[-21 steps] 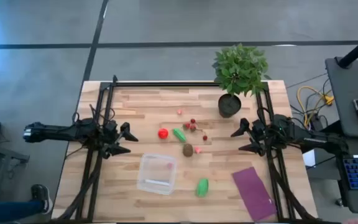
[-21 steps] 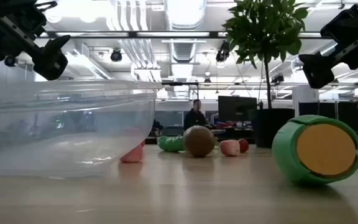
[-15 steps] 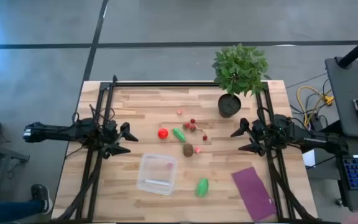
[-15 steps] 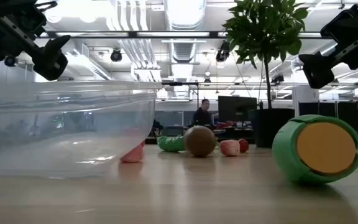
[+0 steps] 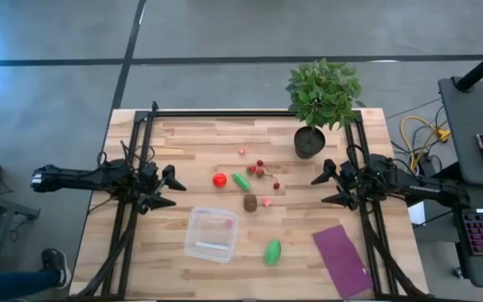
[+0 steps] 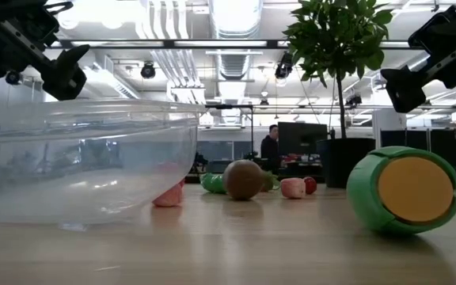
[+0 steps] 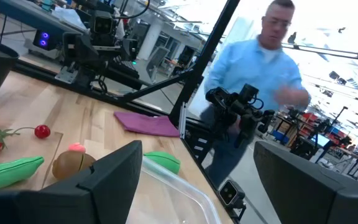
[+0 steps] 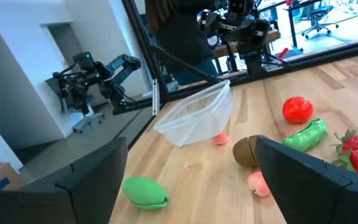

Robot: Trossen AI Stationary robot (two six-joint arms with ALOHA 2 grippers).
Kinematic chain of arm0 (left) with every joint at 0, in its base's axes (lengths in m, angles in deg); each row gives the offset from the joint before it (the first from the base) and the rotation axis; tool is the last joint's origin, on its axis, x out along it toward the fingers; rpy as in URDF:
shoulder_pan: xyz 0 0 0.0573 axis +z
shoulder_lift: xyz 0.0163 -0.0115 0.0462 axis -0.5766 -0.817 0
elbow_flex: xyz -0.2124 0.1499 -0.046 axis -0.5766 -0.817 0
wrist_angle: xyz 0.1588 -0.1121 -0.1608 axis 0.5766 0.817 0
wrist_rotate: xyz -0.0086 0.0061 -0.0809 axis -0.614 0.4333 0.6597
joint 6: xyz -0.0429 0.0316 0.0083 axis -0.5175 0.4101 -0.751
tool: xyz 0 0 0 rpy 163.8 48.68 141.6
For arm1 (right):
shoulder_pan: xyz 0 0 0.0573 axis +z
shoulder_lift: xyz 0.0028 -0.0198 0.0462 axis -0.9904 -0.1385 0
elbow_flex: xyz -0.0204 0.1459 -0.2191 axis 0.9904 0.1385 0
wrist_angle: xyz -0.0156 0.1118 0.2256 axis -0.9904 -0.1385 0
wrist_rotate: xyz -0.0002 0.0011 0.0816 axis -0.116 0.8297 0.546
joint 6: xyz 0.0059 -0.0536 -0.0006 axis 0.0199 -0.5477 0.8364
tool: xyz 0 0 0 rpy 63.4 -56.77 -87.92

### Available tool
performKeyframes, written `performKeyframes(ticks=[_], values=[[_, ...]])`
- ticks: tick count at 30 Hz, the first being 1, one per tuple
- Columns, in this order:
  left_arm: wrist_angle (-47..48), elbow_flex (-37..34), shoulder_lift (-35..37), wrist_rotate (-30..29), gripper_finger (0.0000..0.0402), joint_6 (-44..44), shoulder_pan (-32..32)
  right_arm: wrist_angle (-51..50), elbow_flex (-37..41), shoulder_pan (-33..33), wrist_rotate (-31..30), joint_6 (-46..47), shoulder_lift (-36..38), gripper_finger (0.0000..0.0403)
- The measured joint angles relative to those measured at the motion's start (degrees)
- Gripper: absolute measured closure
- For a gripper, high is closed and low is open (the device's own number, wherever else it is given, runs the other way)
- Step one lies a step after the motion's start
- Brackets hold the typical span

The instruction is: Pick and placing Produce into tupperware

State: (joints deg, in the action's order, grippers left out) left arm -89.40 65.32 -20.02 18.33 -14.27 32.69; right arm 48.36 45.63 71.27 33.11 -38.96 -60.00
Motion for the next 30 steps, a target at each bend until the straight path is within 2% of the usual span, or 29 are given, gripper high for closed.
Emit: performKeyframes(ticks=[10, 14, 16, 19, 21, 24, 27, 30], values=[[0.0, 0.0, 0.0, 0.0, 0.0107, 0.0, 0.0, 0.0, 0.0, 0.0, 0.0, 0.0, 0.0, 0.0057], [0.0, 0.0, 0.0, 0.0, 0.0107, 0.0, 0.0, 0.1, 0.0, 0.0, -5.9, 0.4, 0.0, 0.0057], [0.0, 0.0, 0.0, 0.0, 0.0107, 0.0, 0.0, 0.1, 0.0, 0.0, -7.5, 4.7, 0.0, 0.0057], [0.0, 0.0, 0.0, 0.0, 0.0107, 0.0, 0.0, 1.8, -0.2, 0.0, -8.6, 23.0, -0.1, 0.0057], [0.0, 0.0, 0.0, 0.0, 0.0107, 0.0, 0.0, 9.4, -0.2, 0.0, -9.0, 29.5, -0.8, 0.0057], [0.0, 0.0, -0.1, 0.0, 0.0107, 0.0, 0.0, 28.4, -0.3, 0.1, -7.2, 34.5, -1.6, 0.0057], [0.1, 0.0, 0.0, 0.0, 0.0107, 0.0, 0.0, 46.2, -0.4, 0.0, -11.9, 36.1, -2.7, 0.0057], [0.0, 0.0, -0.1, 0.0, 0.0107, 0.0, 0.0, 56.9, -0.7, 0.0, -16.2, 34.6, -2.7, 0.0057]])
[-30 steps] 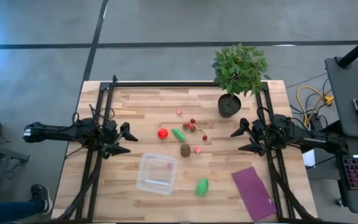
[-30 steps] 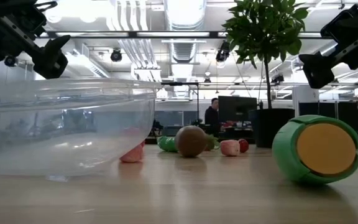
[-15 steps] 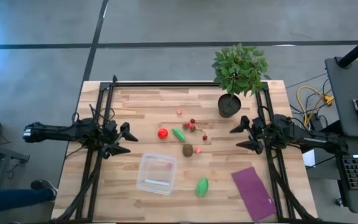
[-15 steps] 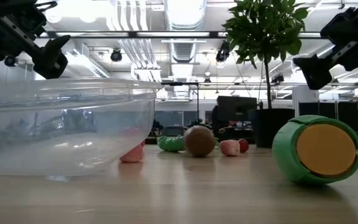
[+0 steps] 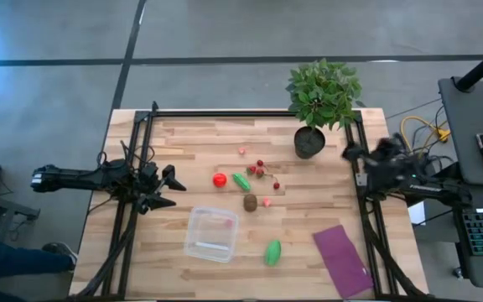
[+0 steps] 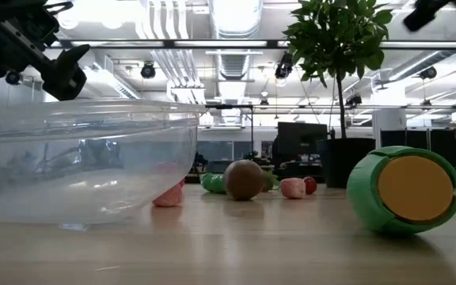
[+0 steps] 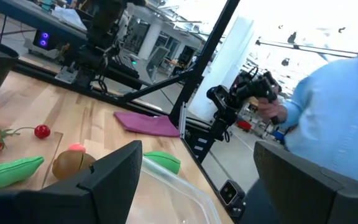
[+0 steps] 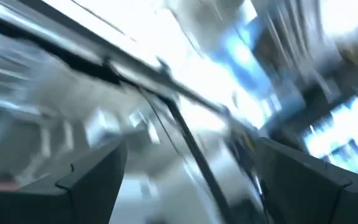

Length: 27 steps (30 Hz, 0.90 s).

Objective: Pick and placing Produce into tupperware
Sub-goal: Move the transparent bin to the bottom center of the shelf

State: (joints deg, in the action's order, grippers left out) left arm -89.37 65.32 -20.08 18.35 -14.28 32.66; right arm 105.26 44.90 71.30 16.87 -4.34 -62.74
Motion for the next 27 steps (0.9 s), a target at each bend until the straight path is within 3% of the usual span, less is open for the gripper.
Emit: performKeyframes(ticks=[4, 7, 11, 17, 20, 27], values=[[-0.1, 0.0, -0.2, 0.0, 0.0107, 0.0, 0.0, -4.4, -1.2, 0.1, 2.8, 0.7, -1.6, 0.0057], [0.0, 0.0, -0.1, 0.0, 0.0107, 0.0, 0.0, -11.4, -3.6, 1.1, 1.0, 0.8, -5.4, 0.0057], [0.0, 0.0, -0.3, 0.0, 0.0107, 0.0, 0.0, -23.7, -10.7, 3.6, -1.9, -0.9, -15.2, 0.0057], [-1.5, 0.0, -0.4, -2.6, 0.0107, 0.0, 0.0, -34.4, -24.5, 5.9, -0.7, -2.5, -33.1, 0.0057], [-6.2, 0.0, -0.6, -7.8, 0.0107, -5.6, 0.0, -40.4, -31.2, 5.9, 2.0, -3.1, -40.8, 0.0057], [-18.5, 0.0, -0.4, -10.1, 0.0107, -21.8, 0.0, -51.4, -43.7, 6.2, 8.3, -5.0, -53.3, 0.0057]])
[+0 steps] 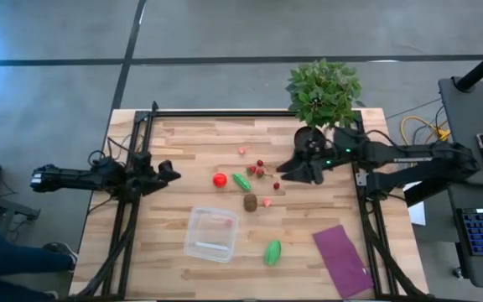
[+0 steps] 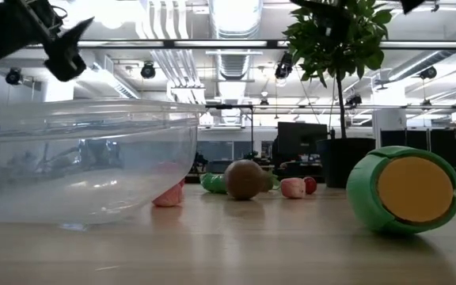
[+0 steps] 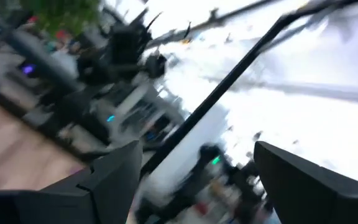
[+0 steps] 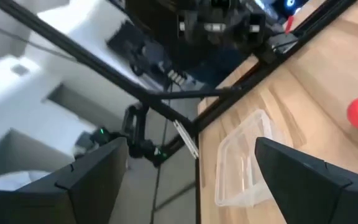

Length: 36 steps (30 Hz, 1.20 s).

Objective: Pick and placing Produce into tupperware
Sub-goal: Move the transparent bin to the bottom center of the shelf

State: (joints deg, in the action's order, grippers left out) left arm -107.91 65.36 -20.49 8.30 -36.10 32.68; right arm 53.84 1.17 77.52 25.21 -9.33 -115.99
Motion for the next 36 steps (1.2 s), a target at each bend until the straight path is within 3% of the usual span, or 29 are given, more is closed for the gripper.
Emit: performKeyframes(ticks=[11, 14, 19, 23, 29, 32, 36], values=[[-15.4, 0.0, 0.0, -5.9, 0.0107, 4.3, 0.0, -3.0, -9.4, 0.0, 0.6, -1.7, -7.3, 0.0057], [-16.0, 0.0, 0.1, -7.4, 0.0107, 9.6, 0.0, -3.1, -12.1, 0.0, 0.5, -1.7, -9.1, 0.0057], [-14.9, 0.8, -2.2, -9.1, 0.0107, 4.2, 0.0, -3.0, -17.2, 0.2, 0.9, -2.5, -12.2, 0.0057], [-6.7, 4.3, -6.6, -8.1, 0.0107, 2.7, 0.0, -5.3, -21.7, 0.3, 1.2, -6.8, -14.4, 0.0057], [17.4, 13.0, -16.1, -1.5, 0.0107, 4.2, 0.0, -20.0, -28.8, 0.3, 3.3, -13.4, -17.3, 0.0057], [31.1, 18.3, -22.0, 3.8, 0.0107, 5.9, -0.1, -31.6, -32.2, 0.3, 0.7, -16.5, -18.6, 0.0057], [41.6, 25.1, -29.7, 3.8, 0.0107, 15.5, -0.3, -42.8, -34.5, 0.3, -5.4, -20.4, -19.6, 0.0058]])
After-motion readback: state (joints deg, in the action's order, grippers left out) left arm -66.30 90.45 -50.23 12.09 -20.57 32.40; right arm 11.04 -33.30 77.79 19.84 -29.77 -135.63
